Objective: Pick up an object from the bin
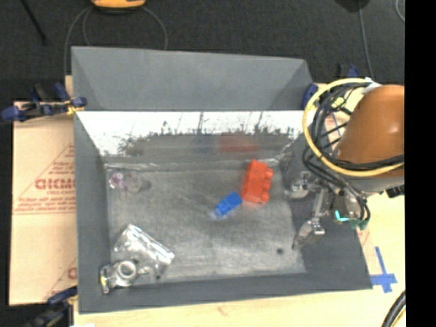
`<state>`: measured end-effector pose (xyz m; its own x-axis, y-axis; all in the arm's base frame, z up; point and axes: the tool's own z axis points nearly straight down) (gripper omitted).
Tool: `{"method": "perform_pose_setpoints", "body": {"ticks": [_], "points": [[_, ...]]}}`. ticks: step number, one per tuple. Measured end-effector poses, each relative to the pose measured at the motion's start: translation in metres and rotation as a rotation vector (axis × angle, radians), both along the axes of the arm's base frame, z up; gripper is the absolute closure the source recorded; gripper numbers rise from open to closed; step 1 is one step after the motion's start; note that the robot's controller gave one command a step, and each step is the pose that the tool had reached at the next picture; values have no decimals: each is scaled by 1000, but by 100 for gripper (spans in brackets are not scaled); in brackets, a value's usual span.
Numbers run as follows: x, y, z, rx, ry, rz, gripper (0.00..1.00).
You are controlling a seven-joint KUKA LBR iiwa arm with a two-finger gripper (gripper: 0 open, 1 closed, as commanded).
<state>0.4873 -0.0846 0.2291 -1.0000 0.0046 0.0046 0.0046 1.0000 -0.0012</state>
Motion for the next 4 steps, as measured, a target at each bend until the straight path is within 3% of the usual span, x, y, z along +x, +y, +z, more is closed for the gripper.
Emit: {"method": "perform_pose_setpoints", "body": {"ticks": [1, 2, 3, 4], "points": [[-10, -50, -67, -1, -1, -24, 0], [91, -22, -138, -6, -16, 114, 0], [120, 28, -137, -5, 18, -32, 0], [120, 33, -139, -9, 14, -47, 0]]}}
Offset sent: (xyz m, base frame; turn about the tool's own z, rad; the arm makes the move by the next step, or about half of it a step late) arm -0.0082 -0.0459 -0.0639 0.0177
